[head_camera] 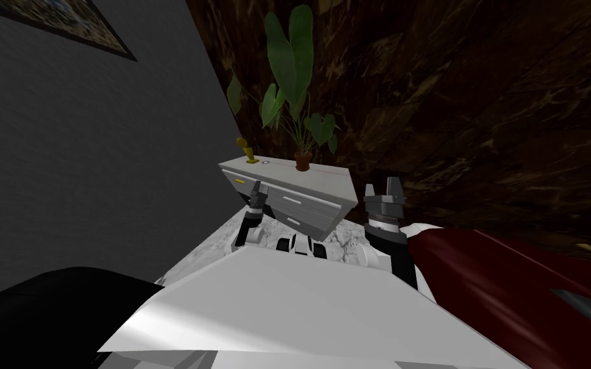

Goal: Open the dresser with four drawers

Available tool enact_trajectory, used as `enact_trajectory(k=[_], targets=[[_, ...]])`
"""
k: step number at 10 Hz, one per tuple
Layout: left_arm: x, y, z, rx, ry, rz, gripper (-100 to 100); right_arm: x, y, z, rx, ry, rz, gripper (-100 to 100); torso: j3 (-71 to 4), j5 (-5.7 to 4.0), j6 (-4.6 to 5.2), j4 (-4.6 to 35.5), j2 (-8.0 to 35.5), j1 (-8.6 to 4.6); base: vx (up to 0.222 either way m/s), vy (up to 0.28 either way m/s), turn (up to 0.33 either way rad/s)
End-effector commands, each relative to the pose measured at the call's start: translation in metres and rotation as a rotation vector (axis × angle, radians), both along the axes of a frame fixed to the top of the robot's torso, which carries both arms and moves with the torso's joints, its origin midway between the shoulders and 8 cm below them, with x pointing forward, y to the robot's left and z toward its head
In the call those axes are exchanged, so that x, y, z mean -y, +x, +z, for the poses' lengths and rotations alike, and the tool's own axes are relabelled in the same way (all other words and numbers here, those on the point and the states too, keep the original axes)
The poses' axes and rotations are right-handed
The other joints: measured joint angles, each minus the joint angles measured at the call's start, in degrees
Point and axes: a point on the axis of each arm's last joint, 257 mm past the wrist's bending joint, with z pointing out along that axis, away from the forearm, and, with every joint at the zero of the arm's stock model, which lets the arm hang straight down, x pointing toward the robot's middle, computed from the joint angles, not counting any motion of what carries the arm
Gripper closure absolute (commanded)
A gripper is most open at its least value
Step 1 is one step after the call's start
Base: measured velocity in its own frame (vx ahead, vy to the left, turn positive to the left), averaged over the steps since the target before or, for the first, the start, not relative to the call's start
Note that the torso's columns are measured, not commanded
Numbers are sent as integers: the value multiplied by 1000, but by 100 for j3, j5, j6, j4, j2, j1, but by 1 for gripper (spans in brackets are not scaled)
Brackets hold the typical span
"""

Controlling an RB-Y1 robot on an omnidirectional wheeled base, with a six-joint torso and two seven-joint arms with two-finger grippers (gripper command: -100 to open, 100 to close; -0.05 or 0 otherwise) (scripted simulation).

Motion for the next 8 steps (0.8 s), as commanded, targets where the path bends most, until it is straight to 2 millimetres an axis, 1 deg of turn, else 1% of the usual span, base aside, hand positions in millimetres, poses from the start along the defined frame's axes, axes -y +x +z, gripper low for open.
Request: enact_trajectory(k=[1, 3, 4, 5, 6, 7, 8], targets=[[6, 9, -24, -50, -4, -9, -100, 0, 0, 0, 0, 0, 0, 0, 0, 0, 0, 0, 1, -1, 2, 28, -45], [10, 15, -41, -85, -9, -14, -100, 0, 0, 0, 0, 0, 0, 0, 1, 0, 0, 0, 1, -1, 2, 25, -59], [14, 21, -57, -117, -16, -18, -100, 0, 0, 0, 0, 0, 0, 0, 1, 0, 1, 0, 2, 0, 0, 36, -83], [16, 23, -65, -132, -20, -20, -100, 0, 0, 0, 0, 0, 0, 0, 1, 1, 1, 0, 1, 3, 5, 40, -67], [21, 27, -80, -162, -26, -26, -100, 0, 0, 0, 0, 0, 0, 0, 0, 1, 0, 0, 0, 3, 7, 39, -71], [23, 29, -88, -177, -27, -29, -100, 0, 0, 0, 0, 0, 0, 0, 0, 0, 1, 0, -1, 1, 5, 31, -91], [27, 33, -104, -209, -26, -36, -100, 0, 0, 0, 0, 0, 0, 0, 0, -1, 0, 0, 0, -2, 2, 30, -75]])
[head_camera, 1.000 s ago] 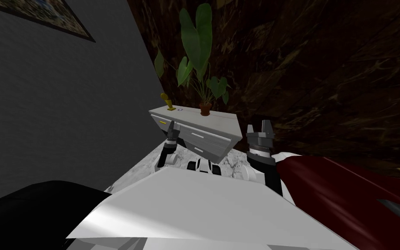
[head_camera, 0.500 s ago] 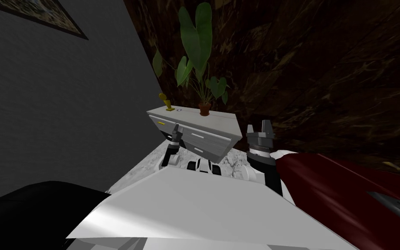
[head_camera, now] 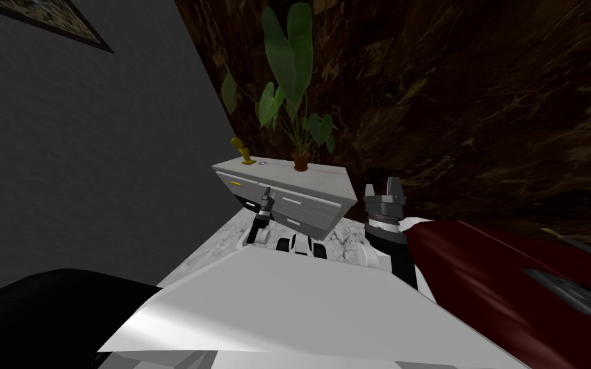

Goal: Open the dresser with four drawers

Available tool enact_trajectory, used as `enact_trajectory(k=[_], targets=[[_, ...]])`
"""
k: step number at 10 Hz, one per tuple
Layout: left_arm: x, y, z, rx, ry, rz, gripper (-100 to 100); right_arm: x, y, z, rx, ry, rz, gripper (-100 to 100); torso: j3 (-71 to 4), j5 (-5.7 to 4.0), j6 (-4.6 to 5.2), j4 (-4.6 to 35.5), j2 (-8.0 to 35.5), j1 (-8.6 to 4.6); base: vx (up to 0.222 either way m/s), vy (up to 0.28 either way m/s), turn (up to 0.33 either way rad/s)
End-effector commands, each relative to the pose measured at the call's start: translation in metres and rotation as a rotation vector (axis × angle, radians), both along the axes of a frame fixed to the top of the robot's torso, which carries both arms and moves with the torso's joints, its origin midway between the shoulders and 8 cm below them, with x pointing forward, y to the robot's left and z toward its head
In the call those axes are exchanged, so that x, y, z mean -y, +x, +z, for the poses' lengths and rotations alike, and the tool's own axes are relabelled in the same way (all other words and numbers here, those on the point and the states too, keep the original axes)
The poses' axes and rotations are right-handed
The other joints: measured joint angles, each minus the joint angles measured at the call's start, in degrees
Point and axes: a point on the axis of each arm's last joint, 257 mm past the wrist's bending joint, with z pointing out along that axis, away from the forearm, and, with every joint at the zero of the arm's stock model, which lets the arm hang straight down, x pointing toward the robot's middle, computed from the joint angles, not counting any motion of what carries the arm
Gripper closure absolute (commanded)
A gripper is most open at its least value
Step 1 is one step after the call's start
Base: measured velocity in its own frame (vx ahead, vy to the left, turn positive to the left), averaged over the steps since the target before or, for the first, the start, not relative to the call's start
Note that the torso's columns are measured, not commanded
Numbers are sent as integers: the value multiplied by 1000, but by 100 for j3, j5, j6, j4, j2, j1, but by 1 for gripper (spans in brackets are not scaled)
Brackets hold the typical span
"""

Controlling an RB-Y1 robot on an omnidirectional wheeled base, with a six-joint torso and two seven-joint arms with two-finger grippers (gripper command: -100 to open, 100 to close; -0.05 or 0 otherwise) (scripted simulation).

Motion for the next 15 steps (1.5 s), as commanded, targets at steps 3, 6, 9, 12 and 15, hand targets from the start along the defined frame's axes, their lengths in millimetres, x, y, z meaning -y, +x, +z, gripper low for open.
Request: enact_trajectory(k=[3, 6, 9, 12, 15], targets=[[10, 6, -46, -95, 11, -26, -100, 0, 0, 0, 0, 0, 0, 0, 2, 1, 0, 1, 2, 3, 1, 30, -51], [15, 8, -65, -131, 19, -37, -100, 0, 0, 0, 0, 0, 0, 0, 0, -1, 0, 0, 1, -2, 1, 16, -37], [24, 10, -94, -191, 25, -53, -100, 0, 0, 0, 0, 0, 0, 0, 1, 2, 0, 0, 1, 5, 1, 29, -61], [35, 11, -125, -251, 24, -71, -100, 0, 0, 0, 0, 0, 0, 0, 1, 1, 0, 1, 1, 3, 1, 32, -66], [49, 11, -151, -306, 16, -87, -100, 0, 0, 0, 0, 0, 0, 0, 1, 0, 0, 1, 1, 1, 1, 30, -59]])
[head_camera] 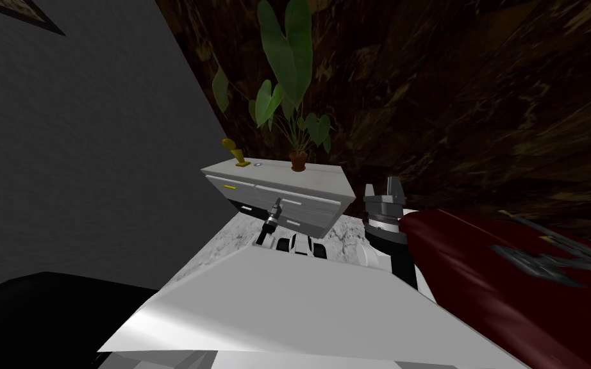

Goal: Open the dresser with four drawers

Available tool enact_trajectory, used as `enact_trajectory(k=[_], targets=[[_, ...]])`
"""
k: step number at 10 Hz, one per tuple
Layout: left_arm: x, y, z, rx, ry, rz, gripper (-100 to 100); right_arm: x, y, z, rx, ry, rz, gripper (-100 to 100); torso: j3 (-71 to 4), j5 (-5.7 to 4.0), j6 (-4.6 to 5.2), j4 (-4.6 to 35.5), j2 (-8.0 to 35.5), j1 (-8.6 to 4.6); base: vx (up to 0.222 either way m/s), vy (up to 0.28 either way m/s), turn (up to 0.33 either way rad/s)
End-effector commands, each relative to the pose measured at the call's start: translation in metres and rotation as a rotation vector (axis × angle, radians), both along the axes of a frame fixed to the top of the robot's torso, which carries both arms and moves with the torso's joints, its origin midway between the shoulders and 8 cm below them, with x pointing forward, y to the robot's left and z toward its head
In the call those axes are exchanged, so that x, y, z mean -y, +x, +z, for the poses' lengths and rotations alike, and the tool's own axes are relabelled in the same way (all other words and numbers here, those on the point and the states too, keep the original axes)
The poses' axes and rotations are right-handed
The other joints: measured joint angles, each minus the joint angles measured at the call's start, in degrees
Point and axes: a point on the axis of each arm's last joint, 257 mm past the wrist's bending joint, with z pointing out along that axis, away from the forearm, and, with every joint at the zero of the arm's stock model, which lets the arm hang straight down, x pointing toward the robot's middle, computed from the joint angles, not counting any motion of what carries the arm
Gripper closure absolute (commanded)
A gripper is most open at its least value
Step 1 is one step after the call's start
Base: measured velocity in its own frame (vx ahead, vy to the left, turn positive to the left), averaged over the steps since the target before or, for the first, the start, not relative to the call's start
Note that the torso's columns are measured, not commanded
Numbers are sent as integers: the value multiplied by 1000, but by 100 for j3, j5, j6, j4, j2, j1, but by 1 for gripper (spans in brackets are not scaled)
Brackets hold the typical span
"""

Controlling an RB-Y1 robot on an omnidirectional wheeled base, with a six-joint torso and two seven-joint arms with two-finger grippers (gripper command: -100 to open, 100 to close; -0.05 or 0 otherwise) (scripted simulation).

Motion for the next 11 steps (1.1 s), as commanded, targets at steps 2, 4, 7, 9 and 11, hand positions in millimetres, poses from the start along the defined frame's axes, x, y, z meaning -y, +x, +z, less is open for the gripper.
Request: enact_trajectory(k=[2, 4, 7, 9, 11], targets=[[24, -3, -32, -67, -25, -17, -100, 0, 0, 0, 0, 0, 0, 0, 0, 0, 0, 0, 0, 1, 0, 26, -62], [20, 8, -22, -57, -19, -14, -100, 0, 0, 0, 0, 0, 0, 0, 0, -1, -2, 0, 0, -2, 30, 2, -12], [21, 3, -23, -54, -19, -18, 100, 0, 0, 0, 0, 0, 0, 0, 4, 1, 0, 1, 7, 3, -11, 8, 7], [21, 1, -21, -53, -19, -21, 100, 0, 0, 0, 0, 0, 0, 0, 15, 13, -3, -15, 18, 21, -165, 25, 16], [22, -2, -18, -51, -19, -26, 100, 0, 0, 0, 0, 0, 0, 0, 4, 4, -5, -9, 4, 9, -204, 15, 29]])
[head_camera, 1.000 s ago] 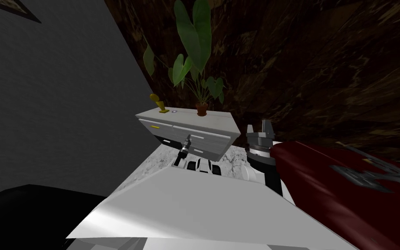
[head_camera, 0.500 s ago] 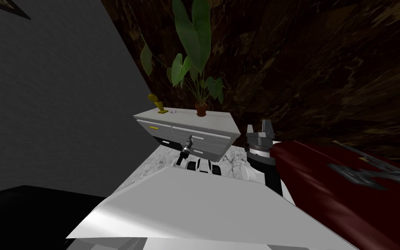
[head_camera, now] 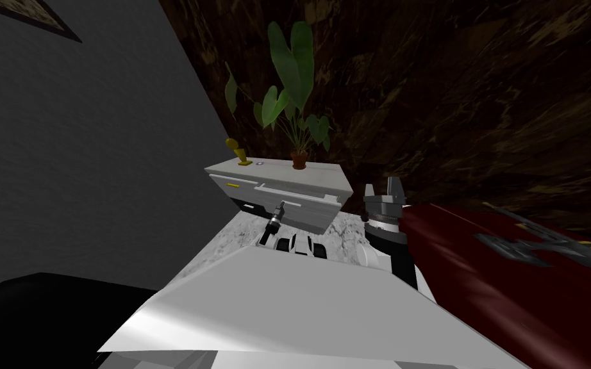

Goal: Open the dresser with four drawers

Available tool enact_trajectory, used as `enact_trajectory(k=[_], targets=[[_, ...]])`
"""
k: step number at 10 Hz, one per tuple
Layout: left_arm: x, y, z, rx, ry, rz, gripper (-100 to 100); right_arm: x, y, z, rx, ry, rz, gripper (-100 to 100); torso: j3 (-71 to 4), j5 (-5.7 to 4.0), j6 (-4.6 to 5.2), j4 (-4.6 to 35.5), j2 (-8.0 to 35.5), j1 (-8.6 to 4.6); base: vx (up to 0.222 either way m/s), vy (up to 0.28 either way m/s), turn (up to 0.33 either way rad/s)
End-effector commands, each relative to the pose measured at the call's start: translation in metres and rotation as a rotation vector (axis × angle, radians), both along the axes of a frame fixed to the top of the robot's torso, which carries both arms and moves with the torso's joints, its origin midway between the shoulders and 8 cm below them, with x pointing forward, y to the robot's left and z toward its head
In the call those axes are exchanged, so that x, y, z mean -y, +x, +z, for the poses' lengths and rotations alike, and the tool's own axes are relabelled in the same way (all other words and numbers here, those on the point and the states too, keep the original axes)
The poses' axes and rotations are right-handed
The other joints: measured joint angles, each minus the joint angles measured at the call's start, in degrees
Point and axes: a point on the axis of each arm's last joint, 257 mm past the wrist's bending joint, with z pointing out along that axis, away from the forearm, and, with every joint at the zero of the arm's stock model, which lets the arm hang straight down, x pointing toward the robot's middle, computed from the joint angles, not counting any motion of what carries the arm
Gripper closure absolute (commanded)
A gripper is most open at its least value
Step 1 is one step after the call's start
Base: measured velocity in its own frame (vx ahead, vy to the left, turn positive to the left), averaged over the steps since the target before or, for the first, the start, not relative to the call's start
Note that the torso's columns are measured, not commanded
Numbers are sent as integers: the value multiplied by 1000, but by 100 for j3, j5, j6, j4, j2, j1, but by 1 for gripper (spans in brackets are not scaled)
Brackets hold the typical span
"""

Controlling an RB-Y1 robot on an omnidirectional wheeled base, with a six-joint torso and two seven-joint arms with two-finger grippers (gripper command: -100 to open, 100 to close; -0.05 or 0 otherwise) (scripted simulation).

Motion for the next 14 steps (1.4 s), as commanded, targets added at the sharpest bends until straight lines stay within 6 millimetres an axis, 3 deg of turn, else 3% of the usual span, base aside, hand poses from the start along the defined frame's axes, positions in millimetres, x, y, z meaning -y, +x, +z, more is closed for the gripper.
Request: enact_trajectory(k=[1, 5, 6, 14], targets=[[0, -1, 0, -3, 0, -2, 100, 0, 0, 0, 0, 0, 0, 0, -5, -3, 2, 2, -8, -5, -99, 8, 6], [1, -11, -5, -19, 2, -11, 100, 0, 0, 0, 0, 0, 0, 0, 3, 2, 3, -4, 3, -3, -186, 31, 22], [2, 0, 10, -7, 0, -12, -100, 0, 0, 0, 0, 0, 0, 0, -1, 2, 5, -4, -4, 2, -134, 27, 11], [5, 27, 49, -7, 1, -18, -100, 0, 0, 0, 0, 0, 0, 0, 3, -3, 5, 12, 6, -5, -23, -4, 7]])
